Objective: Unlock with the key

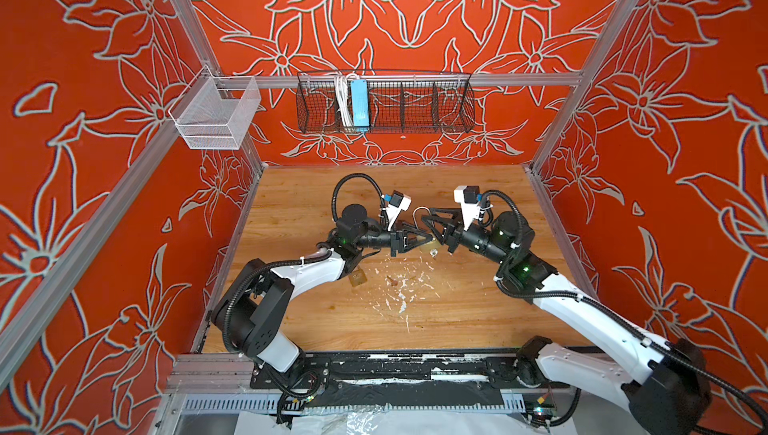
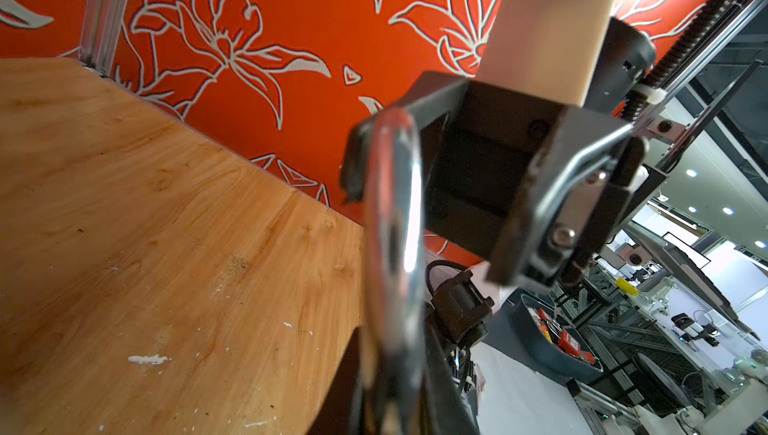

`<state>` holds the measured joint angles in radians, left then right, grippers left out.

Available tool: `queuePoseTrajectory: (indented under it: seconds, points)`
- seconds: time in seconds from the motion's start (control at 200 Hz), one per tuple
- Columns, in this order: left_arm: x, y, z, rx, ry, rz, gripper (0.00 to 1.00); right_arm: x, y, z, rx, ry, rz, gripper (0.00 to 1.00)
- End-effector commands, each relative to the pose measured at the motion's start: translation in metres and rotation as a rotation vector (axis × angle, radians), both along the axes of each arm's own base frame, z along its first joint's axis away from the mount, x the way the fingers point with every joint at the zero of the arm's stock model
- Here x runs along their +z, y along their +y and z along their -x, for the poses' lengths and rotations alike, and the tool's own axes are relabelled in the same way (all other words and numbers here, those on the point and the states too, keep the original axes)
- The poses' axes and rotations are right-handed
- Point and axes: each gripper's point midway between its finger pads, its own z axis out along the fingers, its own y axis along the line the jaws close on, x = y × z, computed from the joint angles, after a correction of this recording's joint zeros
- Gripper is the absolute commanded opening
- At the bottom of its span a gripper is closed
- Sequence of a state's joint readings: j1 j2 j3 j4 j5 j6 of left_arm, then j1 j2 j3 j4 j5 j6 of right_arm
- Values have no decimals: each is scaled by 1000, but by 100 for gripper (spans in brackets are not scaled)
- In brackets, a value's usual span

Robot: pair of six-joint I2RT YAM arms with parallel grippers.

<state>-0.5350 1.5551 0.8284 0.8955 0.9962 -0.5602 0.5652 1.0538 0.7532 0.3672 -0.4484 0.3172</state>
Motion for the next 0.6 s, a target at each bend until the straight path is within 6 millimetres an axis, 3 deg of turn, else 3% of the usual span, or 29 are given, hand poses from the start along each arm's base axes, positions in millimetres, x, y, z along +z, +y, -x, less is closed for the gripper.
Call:
queuePoseTrajectory:
  seconds: [0.0, 0.065, 0.185, 0.305, 0.595]
  points:
    - [40, 5, 11, -11, -146, 65, 0, 1, 2, 2, 31, -3, 13, 37]
    - [39, 5, 10, -7, -148, 62, 0, -1, 2, 1, 34, 0, 16, 36]
    - [38, 3, 12, -9, -149, 55, 0, 0, 5, 0, 52, 4, 12, 11]
    - [36, 2, 11, -3, -151, 45, 0, 3, 6, -2, 59, -1, 6, 0]
    - [33, 2, 9, 17, -158, 33, 3, 7, -2, -8, 20, -16, -73, 0]
